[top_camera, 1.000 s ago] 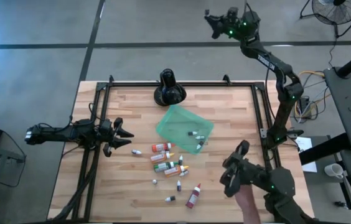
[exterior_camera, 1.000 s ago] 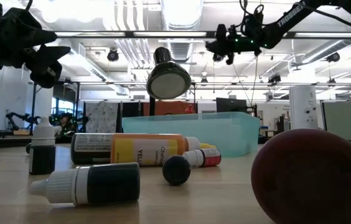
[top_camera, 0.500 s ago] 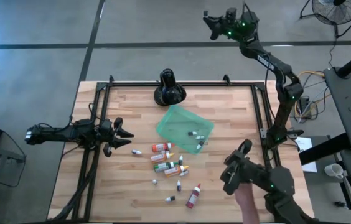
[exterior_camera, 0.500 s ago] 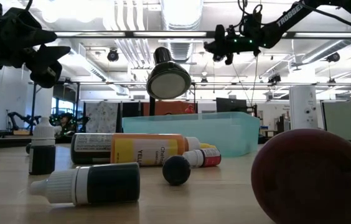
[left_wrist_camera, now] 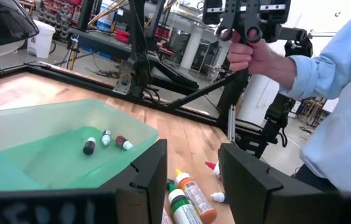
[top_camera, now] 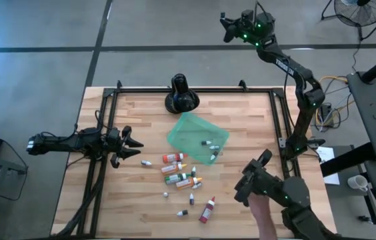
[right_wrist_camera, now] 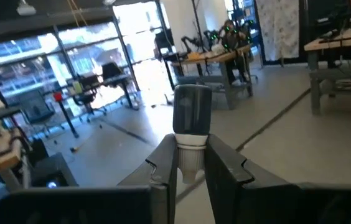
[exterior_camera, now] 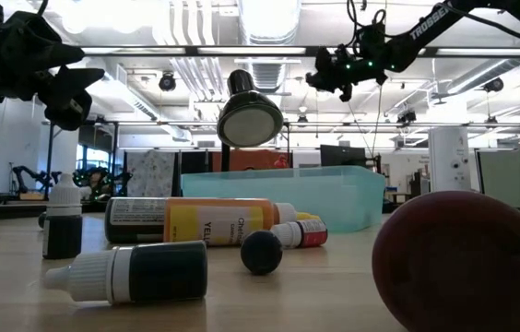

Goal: Pick & Place food coloring
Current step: Put the small black food coloring bottle into the green bin

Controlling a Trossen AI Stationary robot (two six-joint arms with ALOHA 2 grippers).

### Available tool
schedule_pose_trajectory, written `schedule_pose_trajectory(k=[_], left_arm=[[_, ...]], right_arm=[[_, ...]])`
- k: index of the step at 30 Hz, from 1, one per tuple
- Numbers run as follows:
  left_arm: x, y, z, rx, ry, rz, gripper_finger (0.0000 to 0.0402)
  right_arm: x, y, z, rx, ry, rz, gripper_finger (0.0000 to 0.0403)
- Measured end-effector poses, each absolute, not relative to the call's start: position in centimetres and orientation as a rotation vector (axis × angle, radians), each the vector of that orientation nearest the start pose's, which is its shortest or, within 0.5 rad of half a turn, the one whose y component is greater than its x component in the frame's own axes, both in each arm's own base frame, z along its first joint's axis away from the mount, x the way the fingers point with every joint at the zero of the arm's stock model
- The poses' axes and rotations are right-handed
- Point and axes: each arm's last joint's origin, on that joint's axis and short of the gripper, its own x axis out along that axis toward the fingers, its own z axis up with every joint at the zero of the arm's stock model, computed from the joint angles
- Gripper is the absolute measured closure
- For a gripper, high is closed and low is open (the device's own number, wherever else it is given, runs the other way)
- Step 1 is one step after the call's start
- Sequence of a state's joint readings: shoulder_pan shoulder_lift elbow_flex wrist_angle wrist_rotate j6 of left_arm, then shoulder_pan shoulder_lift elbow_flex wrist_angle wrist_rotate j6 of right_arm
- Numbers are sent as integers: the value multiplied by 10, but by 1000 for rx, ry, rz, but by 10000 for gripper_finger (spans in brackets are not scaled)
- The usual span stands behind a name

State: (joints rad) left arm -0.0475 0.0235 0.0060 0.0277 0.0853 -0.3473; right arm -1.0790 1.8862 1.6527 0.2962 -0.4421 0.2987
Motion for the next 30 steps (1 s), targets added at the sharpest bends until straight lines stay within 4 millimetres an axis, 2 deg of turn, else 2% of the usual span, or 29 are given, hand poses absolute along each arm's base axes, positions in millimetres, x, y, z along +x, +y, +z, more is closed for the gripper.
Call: schedule_pose_trajectory(k=[10,16,19,24,30], left_arm=[[98,-7,166,-347,13,-133,284],[98,-7,167,-347,12,-134,284],[98,-7,166,-347,12,-134,284],[98,-7,167,-347,11,-134,284],[98,-7,166,-347,12,-134,284]], right_arm=[[223,-389,359,246,-108,-620,358],[233,-382,356,272,-69,-528,358],[242,-375,351,284,-7,-500,358],[253,-354,347,194,160,-452,358],[252,-338,344,122,330,-461,358]])
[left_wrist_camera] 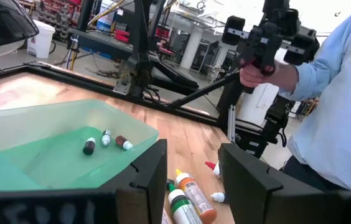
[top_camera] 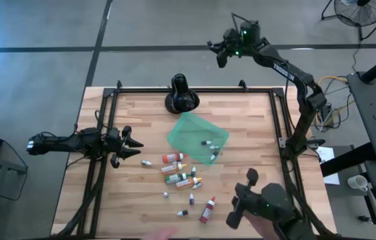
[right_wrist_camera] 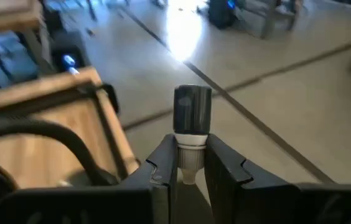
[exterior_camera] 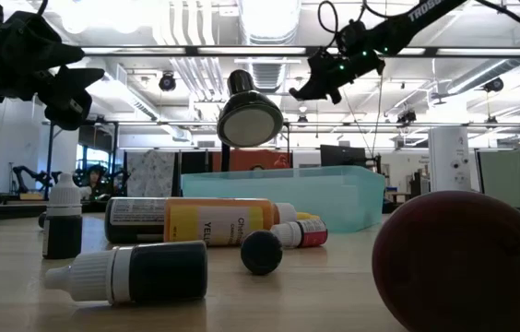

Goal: Pick & Place food coloring
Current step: Put the small black food coloring bottle into the green bin

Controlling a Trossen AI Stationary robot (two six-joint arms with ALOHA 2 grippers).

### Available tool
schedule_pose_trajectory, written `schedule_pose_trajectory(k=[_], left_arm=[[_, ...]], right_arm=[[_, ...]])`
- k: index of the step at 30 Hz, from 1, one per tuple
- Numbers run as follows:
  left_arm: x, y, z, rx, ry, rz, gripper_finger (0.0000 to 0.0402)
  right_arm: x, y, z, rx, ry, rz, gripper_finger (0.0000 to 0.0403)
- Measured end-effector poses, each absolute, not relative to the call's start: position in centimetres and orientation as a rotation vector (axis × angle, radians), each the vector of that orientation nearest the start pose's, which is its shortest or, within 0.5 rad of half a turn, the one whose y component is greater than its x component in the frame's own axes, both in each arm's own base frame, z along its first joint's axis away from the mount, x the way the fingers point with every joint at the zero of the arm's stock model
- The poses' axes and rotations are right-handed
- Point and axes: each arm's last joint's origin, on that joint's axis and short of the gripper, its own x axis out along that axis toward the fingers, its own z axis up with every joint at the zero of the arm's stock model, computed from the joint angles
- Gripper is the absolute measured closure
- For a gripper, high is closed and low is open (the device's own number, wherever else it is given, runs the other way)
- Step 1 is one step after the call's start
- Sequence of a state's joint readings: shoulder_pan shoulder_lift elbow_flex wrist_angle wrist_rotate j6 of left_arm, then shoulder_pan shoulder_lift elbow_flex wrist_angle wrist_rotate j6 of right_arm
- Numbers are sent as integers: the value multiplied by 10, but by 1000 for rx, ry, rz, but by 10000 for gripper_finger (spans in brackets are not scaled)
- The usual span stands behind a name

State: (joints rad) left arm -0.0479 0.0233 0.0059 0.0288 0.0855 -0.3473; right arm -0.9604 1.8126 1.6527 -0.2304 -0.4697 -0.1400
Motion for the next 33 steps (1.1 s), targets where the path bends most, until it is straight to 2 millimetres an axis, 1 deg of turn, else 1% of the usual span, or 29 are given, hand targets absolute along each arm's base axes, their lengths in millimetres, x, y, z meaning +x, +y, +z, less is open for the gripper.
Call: schedule_pose_trajectory(k=[5,7,15,19,23,27,33], left_arm=[[98,-7,167,-347,11,-134,284],[98,-7,167,-347,11,-134,284],[98,-7,167,-347,11,-135,284],[98,-7,167,-347,11,-135,284],[98,-7,167,-347,12,-135,284],[98,-7,167,-347,11,-135,284],[98,-7,167,-347,11,-134,284]], right_arm=[[247,-335,336,119,443,-497,358],[249,-332,332,128,484,-500,358],[267,-314,318,104,556,-434,358],[274,-307,318,112,556,-419,358],[278,-301,317,125,575,-401,358],[276,-295,311,136,654,-366,358],[266,-284,302,191,809,-306,358]])
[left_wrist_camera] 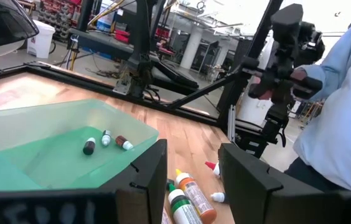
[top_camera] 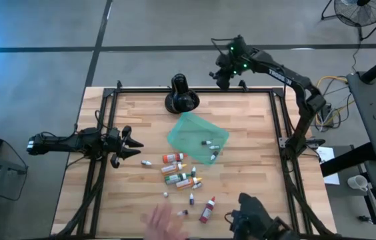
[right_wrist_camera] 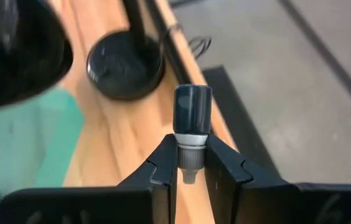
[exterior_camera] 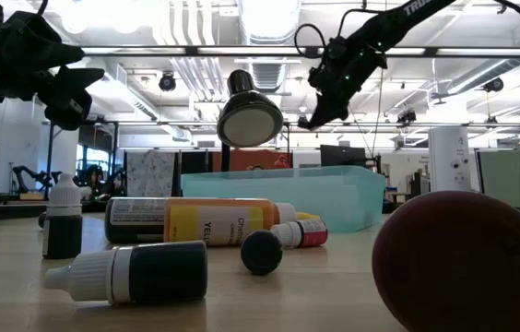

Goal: Pick & Place food coloring
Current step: Put the small black food coloring bottle into the green bin

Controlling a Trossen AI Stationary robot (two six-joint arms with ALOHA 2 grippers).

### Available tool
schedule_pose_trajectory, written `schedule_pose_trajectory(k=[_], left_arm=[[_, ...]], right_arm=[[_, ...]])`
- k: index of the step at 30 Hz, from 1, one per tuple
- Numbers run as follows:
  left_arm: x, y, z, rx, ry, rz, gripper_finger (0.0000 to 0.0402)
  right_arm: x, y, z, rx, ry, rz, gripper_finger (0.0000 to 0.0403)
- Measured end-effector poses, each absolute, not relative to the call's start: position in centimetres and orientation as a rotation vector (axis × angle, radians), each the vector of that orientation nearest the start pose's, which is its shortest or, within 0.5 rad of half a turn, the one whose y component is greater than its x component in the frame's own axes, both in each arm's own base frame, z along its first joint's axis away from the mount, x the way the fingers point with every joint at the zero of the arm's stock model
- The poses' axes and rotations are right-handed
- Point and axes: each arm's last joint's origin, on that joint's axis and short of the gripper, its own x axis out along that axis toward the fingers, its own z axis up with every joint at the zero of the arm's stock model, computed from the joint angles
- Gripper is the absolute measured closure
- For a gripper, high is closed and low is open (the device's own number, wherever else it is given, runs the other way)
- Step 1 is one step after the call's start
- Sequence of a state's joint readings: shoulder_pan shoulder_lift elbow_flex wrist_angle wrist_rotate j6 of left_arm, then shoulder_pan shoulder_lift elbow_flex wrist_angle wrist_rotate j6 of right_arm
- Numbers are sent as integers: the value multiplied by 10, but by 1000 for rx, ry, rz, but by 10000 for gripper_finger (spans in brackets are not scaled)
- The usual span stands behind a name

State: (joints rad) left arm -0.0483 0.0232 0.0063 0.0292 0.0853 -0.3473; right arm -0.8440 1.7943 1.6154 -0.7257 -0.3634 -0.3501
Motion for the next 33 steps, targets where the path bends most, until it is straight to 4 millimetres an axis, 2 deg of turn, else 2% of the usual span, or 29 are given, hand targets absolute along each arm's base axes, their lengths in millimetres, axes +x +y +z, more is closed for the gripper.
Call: schedule_pose_trajectory(k=[13,23,26,33], left_arm=[[98,-7,167,-347,11,-133,284],[98,-7,167,-347,11,-134,284],[98,-7,167,-347,11,-134,284],[98,-7,167,-347,11,-134,284]], right_arm=[[266,-261,304,140,909,-192,358],[267,-253,308,106,919,-154,358],[268,-242,309,99,940,-99,358],[277,-208,294,203,1079,21,358]])
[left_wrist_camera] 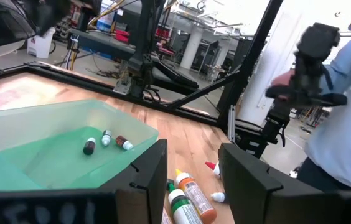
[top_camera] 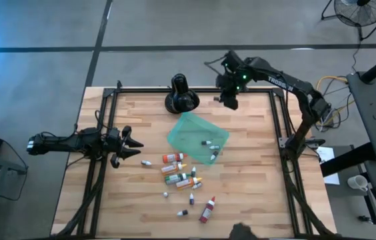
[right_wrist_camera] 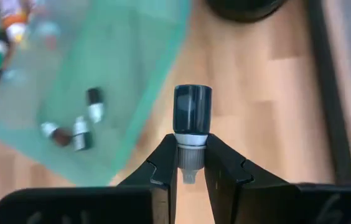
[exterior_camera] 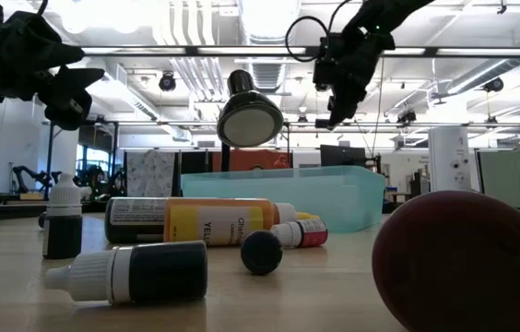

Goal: Pick & Place food coloring
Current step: Put the small black food coloring bottle into the green bin

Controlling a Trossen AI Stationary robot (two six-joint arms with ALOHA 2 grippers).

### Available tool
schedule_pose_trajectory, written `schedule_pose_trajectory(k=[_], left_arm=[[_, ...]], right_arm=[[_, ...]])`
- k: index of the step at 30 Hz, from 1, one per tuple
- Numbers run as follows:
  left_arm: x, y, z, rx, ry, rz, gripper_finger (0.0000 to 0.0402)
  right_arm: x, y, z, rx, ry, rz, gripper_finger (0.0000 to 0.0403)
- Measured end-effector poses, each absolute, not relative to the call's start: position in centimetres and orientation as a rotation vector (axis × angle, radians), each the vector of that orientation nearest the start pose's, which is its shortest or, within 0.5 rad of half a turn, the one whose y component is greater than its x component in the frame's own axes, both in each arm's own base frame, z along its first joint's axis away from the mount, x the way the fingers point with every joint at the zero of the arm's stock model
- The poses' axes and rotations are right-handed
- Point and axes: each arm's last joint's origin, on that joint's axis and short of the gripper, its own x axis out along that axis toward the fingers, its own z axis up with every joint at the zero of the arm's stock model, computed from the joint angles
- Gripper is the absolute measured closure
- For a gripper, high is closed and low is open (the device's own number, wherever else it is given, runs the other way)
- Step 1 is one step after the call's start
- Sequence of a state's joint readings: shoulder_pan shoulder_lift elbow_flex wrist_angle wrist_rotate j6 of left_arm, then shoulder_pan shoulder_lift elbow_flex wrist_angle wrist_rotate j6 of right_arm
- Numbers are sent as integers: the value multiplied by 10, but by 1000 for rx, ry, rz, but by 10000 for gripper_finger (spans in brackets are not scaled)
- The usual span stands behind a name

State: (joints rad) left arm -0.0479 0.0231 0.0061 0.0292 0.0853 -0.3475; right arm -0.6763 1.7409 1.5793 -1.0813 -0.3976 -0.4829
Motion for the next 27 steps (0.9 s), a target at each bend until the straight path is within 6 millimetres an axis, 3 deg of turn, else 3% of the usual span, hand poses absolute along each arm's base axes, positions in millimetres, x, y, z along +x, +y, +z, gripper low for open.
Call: schedule_pose_trajectory(k=[5,14,20,27], left_arm=[[98,-7,167,-347,12,-134,284],[98,-7,167,-347,11,-135,284],[98,-7,167,-347,11,-135,284],[98,-7,167,-347,11,-135,284]], right_arm=[[295,-172,279,192,1140,139,358],[312,-117,243,372,1251,161,356],[322,-97,217,429,1215,108,355],[321,-92,196,499,1205,11,348]])
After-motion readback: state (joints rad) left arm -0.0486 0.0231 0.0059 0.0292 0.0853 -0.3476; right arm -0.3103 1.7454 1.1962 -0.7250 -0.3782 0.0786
